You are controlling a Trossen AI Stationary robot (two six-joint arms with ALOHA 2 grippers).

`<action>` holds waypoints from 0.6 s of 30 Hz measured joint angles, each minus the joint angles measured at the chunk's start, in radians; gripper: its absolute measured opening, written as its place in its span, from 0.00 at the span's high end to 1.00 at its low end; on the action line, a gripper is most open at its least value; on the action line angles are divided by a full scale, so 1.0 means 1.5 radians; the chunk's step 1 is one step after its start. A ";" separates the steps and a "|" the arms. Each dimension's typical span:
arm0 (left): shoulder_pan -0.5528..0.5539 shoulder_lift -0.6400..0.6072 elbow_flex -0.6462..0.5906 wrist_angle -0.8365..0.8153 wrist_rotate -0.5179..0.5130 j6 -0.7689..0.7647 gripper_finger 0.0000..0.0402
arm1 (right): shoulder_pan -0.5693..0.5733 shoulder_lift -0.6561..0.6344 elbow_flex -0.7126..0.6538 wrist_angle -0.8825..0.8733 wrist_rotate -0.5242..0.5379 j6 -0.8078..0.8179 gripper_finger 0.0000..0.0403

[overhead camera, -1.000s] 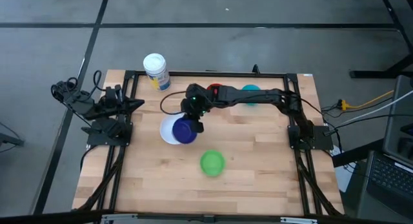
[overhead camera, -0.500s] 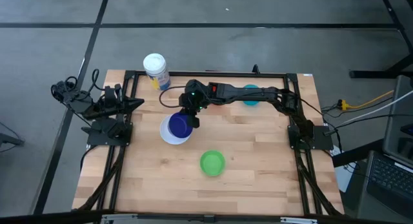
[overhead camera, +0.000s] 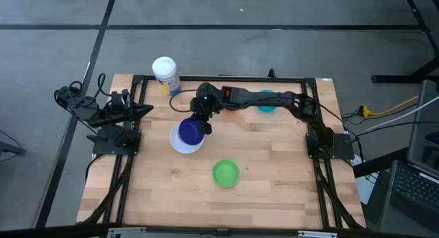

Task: Nest bowls inside each other
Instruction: Stack the dark blue bowl on the white bowl

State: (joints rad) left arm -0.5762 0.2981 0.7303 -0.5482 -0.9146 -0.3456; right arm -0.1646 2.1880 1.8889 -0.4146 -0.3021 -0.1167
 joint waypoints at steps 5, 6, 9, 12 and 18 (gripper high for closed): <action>0.000 0.000 0.000 0.000 0.000 0.000 0.99 | -0.002 0.000 0.000 0.004 -0.024 -0.003 1.00; 0.000 0.000 0.000 0.000 0.000 0.000 0.99 | -0.002 0.000 0.000 0.008 -0.024 -0.004 1.00; 0.000 0.000 0.000 0.000 0.008 -0.002 0.99 | -0.001 0.000 0.000 0.019 -0.026 -0.005 0.96; 0.000 0.000 0.000 0.004 0.013 -0.002 0.99 | -0.001 0.000 0.000 0.030 -0.041 -0.004 0.92; 0.000 0.001 0.000 0.004 0.013 -0.005 0.99 | -0.001 0.000 0.000 0.038 -0.049 -0.002 0.89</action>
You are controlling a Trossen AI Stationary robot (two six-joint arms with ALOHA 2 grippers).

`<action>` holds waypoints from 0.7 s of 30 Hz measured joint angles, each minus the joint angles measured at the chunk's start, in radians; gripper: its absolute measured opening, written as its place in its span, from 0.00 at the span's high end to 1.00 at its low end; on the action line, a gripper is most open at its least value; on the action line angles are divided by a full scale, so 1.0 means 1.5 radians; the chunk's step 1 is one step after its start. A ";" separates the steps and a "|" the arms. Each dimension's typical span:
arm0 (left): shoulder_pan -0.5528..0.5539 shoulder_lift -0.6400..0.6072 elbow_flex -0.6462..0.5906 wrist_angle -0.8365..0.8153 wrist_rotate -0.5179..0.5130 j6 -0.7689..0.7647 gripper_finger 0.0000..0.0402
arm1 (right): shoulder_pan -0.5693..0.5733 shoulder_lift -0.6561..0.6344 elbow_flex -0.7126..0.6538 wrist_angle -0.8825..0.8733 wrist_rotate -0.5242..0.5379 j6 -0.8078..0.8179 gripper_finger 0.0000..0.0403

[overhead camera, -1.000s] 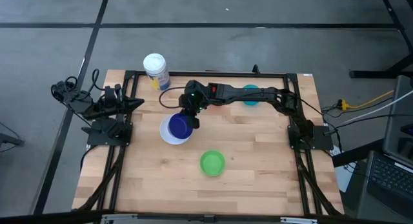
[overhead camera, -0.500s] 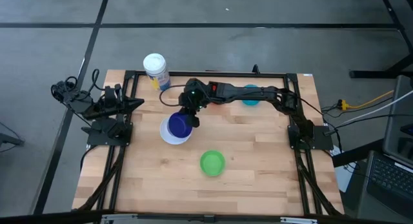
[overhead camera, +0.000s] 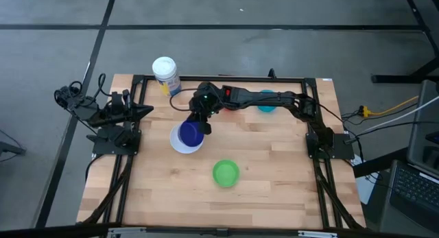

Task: Nest bowls inside each other
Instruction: Stack the dark blue bowl on the white bowl, then stack the blue bowl on the dark blue bowl

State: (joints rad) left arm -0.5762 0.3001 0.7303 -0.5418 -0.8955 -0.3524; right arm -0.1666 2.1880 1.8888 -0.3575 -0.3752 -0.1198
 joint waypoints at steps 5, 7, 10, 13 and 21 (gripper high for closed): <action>0.000 0.000 0.000 0.000 0.000 0.003 0.99 | 0.000 0.000 0.000 0.021 -0.007 0.011 0.86; 0.000 0.000 0.000 0.000 0.000 0.003 0.99 | 0.000 0.000 0.000 0.025 -0.008 0.018 0.85; 0.000 0.000 0.000 0.000 0.000 0.004 0.99 | 0.000 0.005 0.000 0.026 -0.009 0.022 0.82; 0.000 0.000 0.000 0.000 0.000 0.005 0.99 | 0.002 0.017 -0.001 0.021 -0.037 0.039 0.79; 0.000 0.000 0.000 0.000 0.000 0.000 0.98 | 0.013 0.031 0.000 0.048 -0.051 0.054 0.71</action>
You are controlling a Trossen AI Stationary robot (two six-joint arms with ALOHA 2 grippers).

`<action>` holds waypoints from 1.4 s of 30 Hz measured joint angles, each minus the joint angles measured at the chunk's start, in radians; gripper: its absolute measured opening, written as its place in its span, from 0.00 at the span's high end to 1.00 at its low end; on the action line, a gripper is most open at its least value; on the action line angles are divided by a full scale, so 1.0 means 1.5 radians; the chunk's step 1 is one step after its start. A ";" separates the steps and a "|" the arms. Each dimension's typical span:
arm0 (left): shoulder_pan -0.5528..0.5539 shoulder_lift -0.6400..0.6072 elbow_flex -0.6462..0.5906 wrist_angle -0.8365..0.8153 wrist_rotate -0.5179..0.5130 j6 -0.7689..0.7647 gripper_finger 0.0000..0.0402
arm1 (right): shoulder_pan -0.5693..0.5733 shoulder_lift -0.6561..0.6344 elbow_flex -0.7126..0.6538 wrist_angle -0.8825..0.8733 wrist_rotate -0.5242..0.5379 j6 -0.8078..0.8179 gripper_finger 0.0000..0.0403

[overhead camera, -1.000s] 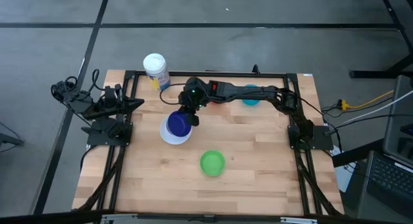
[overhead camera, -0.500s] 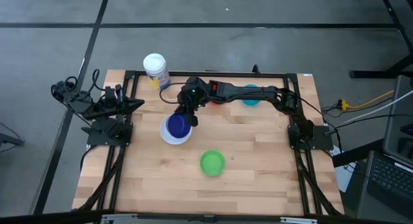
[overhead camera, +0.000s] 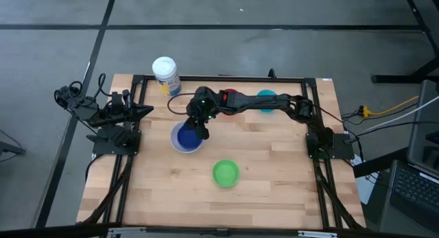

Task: Nest bowls inside each other
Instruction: Stack the blue bowl on the dark blue bowl

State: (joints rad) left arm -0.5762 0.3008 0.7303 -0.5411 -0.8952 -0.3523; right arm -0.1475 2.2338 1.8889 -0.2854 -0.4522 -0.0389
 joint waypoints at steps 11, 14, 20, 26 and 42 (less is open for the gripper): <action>0.000 0.000 0.000 -0.003 0.000 -0.001 0.99 | 0.001 -0.030 0.000 -0.104 -0.044 0.018 0.72; 0.000 0.001 0.000 -0.021 0.002 -0.015 0.99 | 0.008 -0.037 0.000 -0.220 -0.056 -0.027 0.75; 0.000 0.033 0.000 -0.047 0.004 -0.036 0.99 | 0.014 -0.085 -0.001 -0.344 -0.081 -0.069 0.78; 0.000 0.078 0.013 -0.048 0.021 -0.036 0.99 | 0.023 -0.202 0.000 -0.408 -0.040 -0.076 0.78; 0.010 0.202 0.156 -0.166 0.042 -0.032 0.99 | -0.076 -0.557 -0.471 -0.400 0.144 -0.003 0.74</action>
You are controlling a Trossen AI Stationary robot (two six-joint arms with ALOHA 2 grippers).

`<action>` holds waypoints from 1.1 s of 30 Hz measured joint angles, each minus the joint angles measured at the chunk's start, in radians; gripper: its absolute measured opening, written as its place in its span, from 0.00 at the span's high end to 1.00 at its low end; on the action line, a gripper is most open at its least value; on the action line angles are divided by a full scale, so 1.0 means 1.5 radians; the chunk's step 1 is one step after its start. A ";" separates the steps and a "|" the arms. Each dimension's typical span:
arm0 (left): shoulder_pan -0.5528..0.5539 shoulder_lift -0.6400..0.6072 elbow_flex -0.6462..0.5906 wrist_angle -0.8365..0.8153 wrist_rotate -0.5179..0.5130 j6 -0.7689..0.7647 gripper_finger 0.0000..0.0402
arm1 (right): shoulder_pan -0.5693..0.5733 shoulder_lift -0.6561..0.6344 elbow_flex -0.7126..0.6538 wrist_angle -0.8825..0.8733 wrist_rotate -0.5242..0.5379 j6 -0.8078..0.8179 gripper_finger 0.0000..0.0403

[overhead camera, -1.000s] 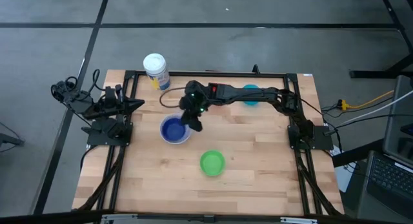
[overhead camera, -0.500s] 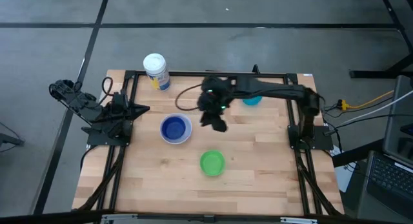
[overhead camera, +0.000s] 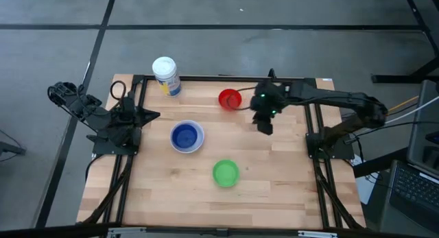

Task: Nest bowls inside each other
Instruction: Stack the blue bowl on the dark blue bowl

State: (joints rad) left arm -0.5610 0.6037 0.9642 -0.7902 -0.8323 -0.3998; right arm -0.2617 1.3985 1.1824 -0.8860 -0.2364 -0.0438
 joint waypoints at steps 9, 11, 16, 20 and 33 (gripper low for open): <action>0.000 0.000 0.001 0.006 -0.001 -0.004 0.99 | -0.079 -0.026 -0.095 -0.033 0.026 -0.042 0.65; 0.000 -0.001 0.001 0.011 -0.002 -0.004 0.99 | -0.102 -0.026 -0.103 -0.016 0.030 -0.054 0.63; 0.000 -0.001 0.001 0.021 -0.002 -0.006 0.99 | -0.161 -0.015 -0.119 0.009 0.052 -0.087 0.58; 0.000 0.000 0.001 0.028 -0.002 -0.008 0.99 | -0.200 0.018 -0.123 0.016 0.034 -0.114 0.57; 0.000 -0.001 0.001 0.046 -0.005 -0.014 0.99 | -0.232 0.103 -0.124 0.078 -0.015 -0.167 0.64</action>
State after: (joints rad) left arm -0.5610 0.6029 0.9653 -0.7217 -0.8394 -0.4203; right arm -0.6096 1.5523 0.9966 -0.7687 -0.2588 -0.2941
